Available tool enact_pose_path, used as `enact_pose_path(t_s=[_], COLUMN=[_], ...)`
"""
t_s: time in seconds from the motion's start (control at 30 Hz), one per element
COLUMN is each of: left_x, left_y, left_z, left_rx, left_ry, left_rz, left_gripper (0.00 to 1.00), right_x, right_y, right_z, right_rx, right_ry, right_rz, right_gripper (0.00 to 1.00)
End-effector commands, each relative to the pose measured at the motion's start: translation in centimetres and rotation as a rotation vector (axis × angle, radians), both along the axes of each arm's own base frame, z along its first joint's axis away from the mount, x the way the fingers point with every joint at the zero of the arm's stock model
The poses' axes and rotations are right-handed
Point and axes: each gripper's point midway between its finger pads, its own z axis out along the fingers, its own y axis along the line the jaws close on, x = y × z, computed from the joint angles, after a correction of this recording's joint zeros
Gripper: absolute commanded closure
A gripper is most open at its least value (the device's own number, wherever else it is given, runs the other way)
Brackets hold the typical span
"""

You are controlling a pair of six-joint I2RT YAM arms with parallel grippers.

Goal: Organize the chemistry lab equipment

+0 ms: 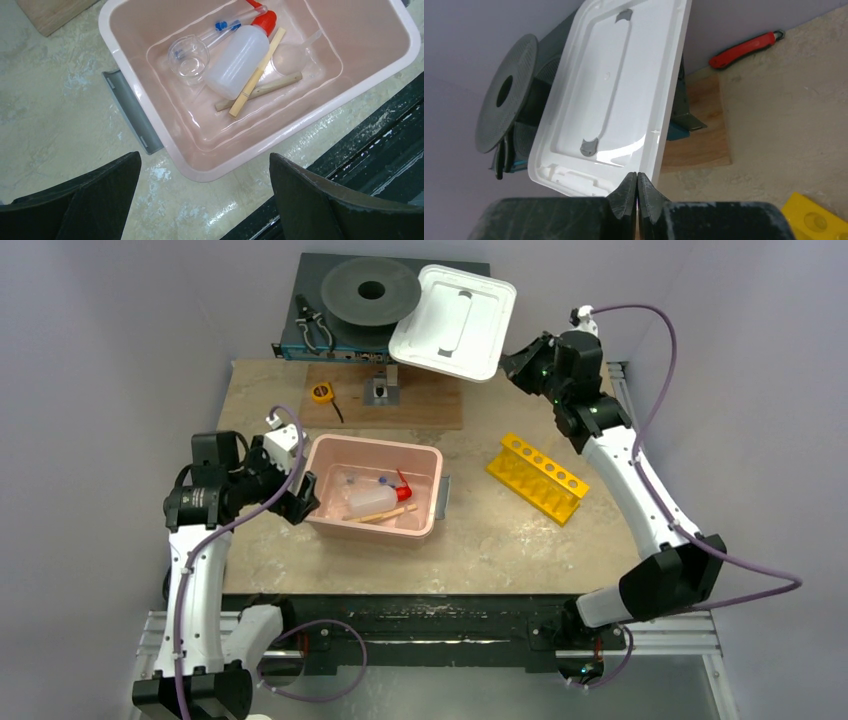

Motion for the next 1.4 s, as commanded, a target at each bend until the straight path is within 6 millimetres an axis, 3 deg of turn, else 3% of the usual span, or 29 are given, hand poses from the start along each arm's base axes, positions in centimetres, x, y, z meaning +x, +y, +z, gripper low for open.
enact_pose_path(t_s=[0.0,0.27,0.43,0.57,0.63,0.73,0.87,1.13,1.37], left_x=[0.1,-0.5,-0.6,-0.5,-0.5,-0.5,-0.6,-1.3,-1.4], left_y=[-0.9,-2.1,-2.7,-2.8,-2.8,-2.6,-2.2,-1.5,-1.6], left_z=[3.2,6.4,8.5,9.3,9.2,8.5,7.5,5.8,5.3], left_rx=[-0.035,-0.083,-0.091,-0.094,-0.095,-0.086,-0.057,-0.002,-0.003], left_ry=[-0.08,-0.109,-0.158,-0.17,-0.165,-0.158,-0.156,-0.158,-0.142], left_rz=[-0.038,-0.099,-0.142,-0.147,-0.149,-0.147,-0.14,-0.138,-0.143], left_gripper=[0.0,0.0,0.0,0.0,0.0,0.0,0.0,0.0,0.0], right_x=[-2.7,-6.7,-9.3,-9.8,-9.3,-7.8,-4.8,-1.1,-0.2], right_y=[-1.4,-1.7,-0.5,-1.1,-1.0,0.1,1.9,1.7,2.6], right_z=[6.8,9.4,9.4,8.3,6.7,4.1,1.0,0.5,0.7], right_rx=[-0.026,-0.208,-0.349,-0.357,-0.313,-0.224,-0.066,0.167,0.311], right_ry=[-0.194,-0.305,-0.335,-0.28,-0.222,-0.134,-0.013,0.027,-0.014], right_rz=[0.0,0.115,0.223,0.17,0.157,0.157,0.153,0.06,0.104], right_gripper=[1.0,1.0,1.0,1.0,0.72,0.45,0.27,0.23,0.24])
